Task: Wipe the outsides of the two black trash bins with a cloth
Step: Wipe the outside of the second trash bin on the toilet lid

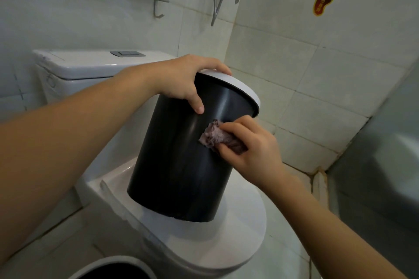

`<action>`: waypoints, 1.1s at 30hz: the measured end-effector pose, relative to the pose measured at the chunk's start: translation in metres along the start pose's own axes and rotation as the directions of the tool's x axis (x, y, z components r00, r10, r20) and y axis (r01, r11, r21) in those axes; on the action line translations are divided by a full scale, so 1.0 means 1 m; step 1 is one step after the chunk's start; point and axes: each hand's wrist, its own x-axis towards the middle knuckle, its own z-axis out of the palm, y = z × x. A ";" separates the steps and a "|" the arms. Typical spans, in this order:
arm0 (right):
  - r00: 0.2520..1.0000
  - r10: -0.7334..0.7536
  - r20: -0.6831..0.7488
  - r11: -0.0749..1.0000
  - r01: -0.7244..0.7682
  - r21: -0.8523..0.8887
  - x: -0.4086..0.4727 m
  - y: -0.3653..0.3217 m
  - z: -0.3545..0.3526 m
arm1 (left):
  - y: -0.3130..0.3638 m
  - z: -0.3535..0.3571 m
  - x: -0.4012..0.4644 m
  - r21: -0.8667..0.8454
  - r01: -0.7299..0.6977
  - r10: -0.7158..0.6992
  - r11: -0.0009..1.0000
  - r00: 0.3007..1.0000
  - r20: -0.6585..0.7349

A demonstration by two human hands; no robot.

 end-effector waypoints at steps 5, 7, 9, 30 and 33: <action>0.989 0.125 -0.075 0.992 -0.127 -0.023 0.025 0.006 -0.004 | -0.004 -0.001 0.000 -0.003 0.018 -0.018 1.000 1.000 -0.002; 0.966 0.227 -0.127 0.972 -0.233 -0.034 0.040 0.009 -0.004 | -0.004 -0.003 0.000 -0.007 0.017 -0.017 1.000 1.000 0.001; 0.960 0.250 -0.124 0.966 -0.256 -0.040 0.043 0.009 -0.001 | -0.005 -0.004 -0.002 -0.005 0.020 -0.020 1.000 1.000 0.004; 0.999 -0.010 0.030 0.999 0.012 -0.053 -0.010 -0.022 0.014 | -0.017 -0.008 -0.008 -0.008 0.039 -0.039 0.999 0.999 -0.022; 0.998 -0.035 0.055 0.998 0.038 -0.041 -0.011 -0.020 0.011 | -0.017 -0.008 -0.008 -0.012 0.045 -0.045 0.999 0.999 -0.021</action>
